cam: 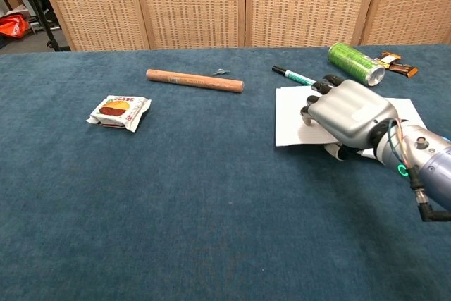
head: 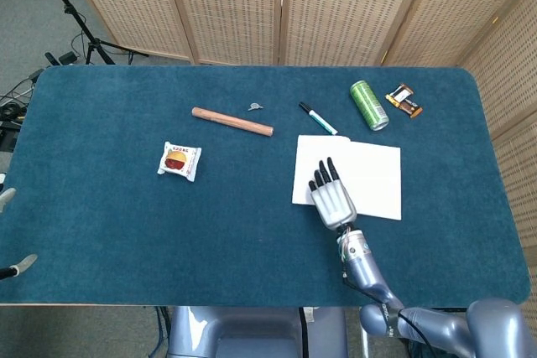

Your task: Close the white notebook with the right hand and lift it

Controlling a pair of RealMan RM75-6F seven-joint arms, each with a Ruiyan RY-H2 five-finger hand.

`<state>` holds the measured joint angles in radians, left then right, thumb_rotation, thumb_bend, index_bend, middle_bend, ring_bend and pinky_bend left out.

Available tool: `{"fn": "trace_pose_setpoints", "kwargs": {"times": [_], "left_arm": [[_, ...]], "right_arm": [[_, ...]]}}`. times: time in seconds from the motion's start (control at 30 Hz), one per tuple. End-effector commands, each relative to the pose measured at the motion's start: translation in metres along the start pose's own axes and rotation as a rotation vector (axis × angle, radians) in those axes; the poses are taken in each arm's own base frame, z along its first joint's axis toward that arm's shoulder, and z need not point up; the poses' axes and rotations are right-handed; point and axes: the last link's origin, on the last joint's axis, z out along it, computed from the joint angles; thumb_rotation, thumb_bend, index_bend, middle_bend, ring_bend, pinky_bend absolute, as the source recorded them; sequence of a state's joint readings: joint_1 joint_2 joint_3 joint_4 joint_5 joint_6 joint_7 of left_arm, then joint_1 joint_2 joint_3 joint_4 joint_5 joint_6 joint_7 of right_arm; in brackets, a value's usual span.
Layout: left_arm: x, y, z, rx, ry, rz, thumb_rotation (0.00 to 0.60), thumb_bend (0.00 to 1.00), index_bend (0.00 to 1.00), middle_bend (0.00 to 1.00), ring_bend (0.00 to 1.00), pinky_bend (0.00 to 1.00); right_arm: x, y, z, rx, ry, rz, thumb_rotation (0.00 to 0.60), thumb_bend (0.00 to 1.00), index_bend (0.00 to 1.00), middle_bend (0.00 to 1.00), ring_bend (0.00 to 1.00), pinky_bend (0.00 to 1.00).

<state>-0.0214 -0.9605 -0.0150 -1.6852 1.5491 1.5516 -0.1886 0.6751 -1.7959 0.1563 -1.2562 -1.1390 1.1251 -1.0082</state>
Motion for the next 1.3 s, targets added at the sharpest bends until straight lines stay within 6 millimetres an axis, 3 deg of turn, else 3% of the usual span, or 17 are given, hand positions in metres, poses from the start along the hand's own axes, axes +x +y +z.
{"fn": "trace_pose_setpoints", "kwargs": {"times": [0.03, 0.2, 0.37, 0.53, 0.6, 0.7, 0.9, 1.0, 1.07, 1.3], "left_arm": [[0.000, 0.000, 0.000, 0.001, 0.001, -0.001, 0.600, 0.00, 0.00, 0.00, 0.00, 0.00], [0.000, 0.000, 0.000, 0.000, 0.000, 0.001, 0.600, 0.00, 0.00, 0.00, 0.00, 0.00], [0.000, 0.000, -0.001, -0.001, 0.000, -0.003, 0.600, 0.00, 0.00, 0.00, 0.00, 0.00], [0.000, 0.001, -0.003, -0.009, -0.001, -0.003, 0.600, 0.00, 0.00, 0.00, 0.00, 0.00], [0.001, 0.002, -0.004, -0.014, 0.004, -0.005, 0.600, 0.00, 0.00, 0.00, 0.00, 0.00], [0.001, 0.002, -0.006, -0.018, 0.007, -0.007, 0.600, 0.00, 0.00, 0.00, 0.00, 0.00], [0.001, 0.002, -0.007, -0.024, 0.008, -0.007, 0.600, 0.00, 0.00, 0.00, 0.00, 0.00], [0.001, 0.003, -0.008, -0.028, 0.007, -0.005, 0.600, 0.00, 0.00, 0.00, 0.00, 0.00], [0.000, 0.004, -0.008, -0.033, 0.005, -0.001, 0.600, 0.00, 0.00, 0.00, 0.00, 0.00], [-0.002, 0.006, -0.010, -0.037, 0.005, 0.004, 0.600, 0.00, 0.00, 0.00, 0.00, 0.00]], "right_arm": [[0.001, 0.001, 0.000, -0.004, 0.001, 0.012, 0.600, 0.52, 0.30, 0.21, 0.07, 0.00], [0.001, 0.005, 0.000, -0.012, 0.001, 0.034, 0.600, 0.53, 0.30, 0.22, 0.08, 0.00], [-0.005, 0.010, -0.007, -0.055, 0.002, 0.228, 0.600, 0.57, 0.30, 0.22, 0.09, 0.00], [-0.009, 0.017, -0.018, -0.116, 0.040, 0.480, 0.600, 0.65, 0.33, 0.22, 0.10, 0.01], [-0.009, 0.021, -0.024, -0.157, 0.059, 0.666, 0.600, 0.68, 0.34, 0.23, 0.10, 0.02], [-0.011, 0.025, -0.029, -0.183, 0.078, 0.774, 0.600, 0.72, 0.36, 0.24, 0.12, 0.04], [-0.012, 0.034, -0.036, -0.217, 0.084, 0.987, 0.600, 0.72, 0.37, 0.24, 0.12, 0.04], [-0.011, 0.042, -0.038, -0.255, 0.087, 1.143, 0.600, 0.73, 0.37, 0.24, 0.12, 0.04], [-0.010, 0.049, -0.039, -0.299, 0.075, 1.346, 0.600, 0.76, 0.37, 0.24, 0.12, 0.04], [-0.006, 0.064, -0.044, -0.377, 0.015, 1.708, 0.600, 0.78, 0.37, 0.22, 0.10, 0.04]]}}
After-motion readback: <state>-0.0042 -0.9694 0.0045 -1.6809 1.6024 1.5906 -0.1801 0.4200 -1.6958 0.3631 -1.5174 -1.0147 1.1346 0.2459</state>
